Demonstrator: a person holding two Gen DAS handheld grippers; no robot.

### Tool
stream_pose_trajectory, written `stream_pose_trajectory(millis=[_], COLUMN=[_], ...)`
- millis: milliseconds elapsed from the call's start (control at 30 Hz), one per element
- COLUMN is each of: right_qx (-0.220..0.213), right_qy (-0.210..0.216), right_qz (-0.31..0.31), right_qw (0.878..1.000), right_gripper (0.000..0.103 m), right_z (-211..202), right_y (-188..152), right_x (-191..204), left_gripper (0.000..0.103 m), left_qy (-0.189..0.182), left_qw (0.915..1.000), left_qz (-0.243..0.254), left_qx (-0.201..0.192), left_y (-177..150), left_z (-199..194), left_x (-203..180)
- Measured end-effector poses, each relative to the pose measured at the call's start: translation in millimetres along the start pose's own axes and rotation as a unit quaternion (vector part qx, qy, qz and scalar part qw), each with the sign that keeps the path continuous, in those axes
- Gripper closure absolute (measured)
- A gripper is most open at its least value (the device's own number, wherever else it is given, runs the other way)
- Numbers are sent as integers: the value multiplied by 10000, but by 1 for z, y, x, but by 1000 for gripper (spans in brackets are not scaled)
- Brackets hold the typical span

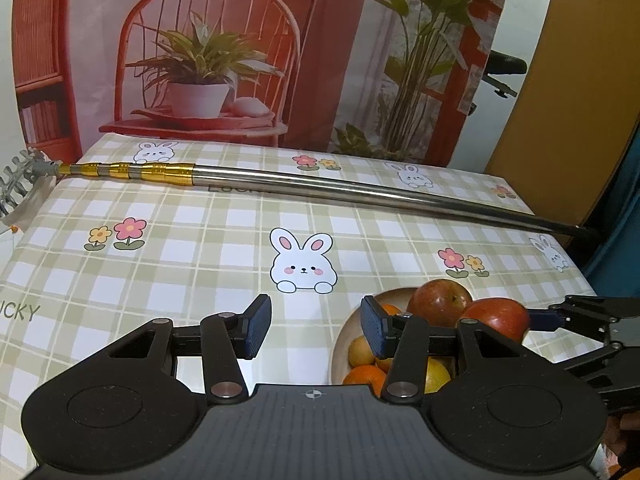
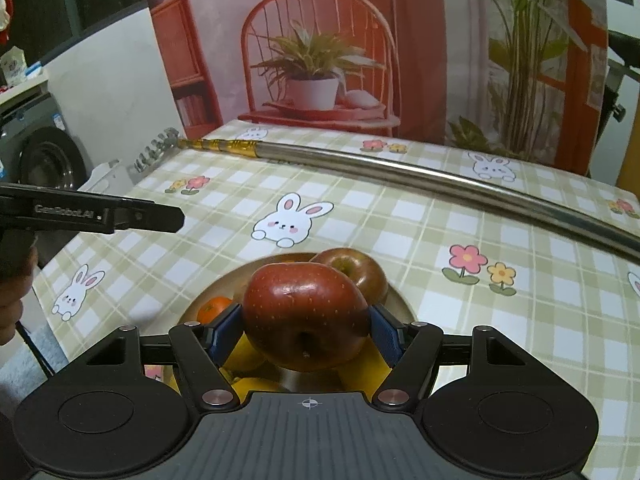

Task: Organize fruits
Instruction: 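Carry the red apple over the white plate and open the right tool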

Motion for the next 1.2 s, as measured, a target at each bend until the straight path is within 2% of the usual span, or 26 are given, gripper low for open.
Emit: stream_pose_trajectory(millis=[200, 467, 867, 933, 1000, 1200], right_qx=[257, 356, -7, -100, -223, -565], right_qy=[-35, -169, -456, -499, -564, -686], right_qz=[100, 103, 250, 310, 344, 411], right_qw=[9996, 9992, 9986, 9982, 9976, 9952], right_gripper=[38, 38, 36, 29, 26, 7], right_z=[4, 3, -30, -38, -47, -73], right_y=[-4, -6, 7, 9, 12, 19], right_x=[4, 10, -1, -4, -8, -14], left_gripper=[49, 49, 41, 37, 34, 9], left_qy=[-50, -108, -120, -116, -121, -315], left_qw=[9999, 9998, 9986, 9983, 9980, 9968], left_qz=[-10, 54, 254, 287, 324, 370], left_qx=[-90, -173, -447, -498, -536, -636], left_y=[-1, -2, 8, 11, 12, 17], left_z=[-11, -24, -51, -55, -59, -71], left_x=[-2, -7, -21, -23, -27, -37])
Point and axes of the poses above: each gripper's, at about its wrist camera, not at the fingertips, and z roughly the way its jaws point, x to its left, y to its top, the point moved 7 cm from there along z, roughly the way its jaws point, and after that the axes turned 2 degrees about y, right-handed, at the moved point
